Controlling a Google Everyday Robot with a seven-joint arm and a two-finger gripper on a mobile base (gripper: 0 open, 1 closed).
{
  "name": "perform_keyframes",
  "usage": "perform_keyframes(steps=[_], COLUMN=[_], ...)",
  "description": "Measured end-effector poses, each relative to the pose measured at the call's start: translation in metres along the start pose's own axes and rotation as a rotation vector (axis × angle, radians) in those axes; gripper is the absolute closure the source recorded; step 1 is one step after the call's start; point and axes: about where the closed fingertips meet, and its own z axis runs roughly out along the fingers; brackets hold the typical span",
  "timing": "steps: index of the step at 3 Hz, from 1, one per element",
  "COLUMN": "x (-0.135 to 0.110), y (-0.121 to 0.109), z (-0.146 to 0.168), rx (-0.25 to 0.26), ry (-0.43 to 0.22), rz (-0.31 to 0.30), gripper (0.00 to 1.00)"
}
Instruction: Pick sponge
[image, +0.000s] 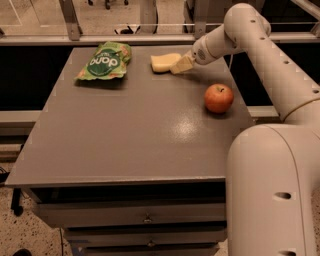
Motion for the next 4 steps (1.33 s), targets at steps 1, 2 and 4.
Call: perform_keyframes(steps=[1,2,4], x=[0.0,0.009,0.014], y=[0.0,0.008,0.011], z=[0.0,-0.004,-0.002], rx=[0.0,-0.026,-0.073], ry=[0.0,0.027,0.008], rz=[0.0,0.012,0.08], gripper=[0.04,0.0,0.0])
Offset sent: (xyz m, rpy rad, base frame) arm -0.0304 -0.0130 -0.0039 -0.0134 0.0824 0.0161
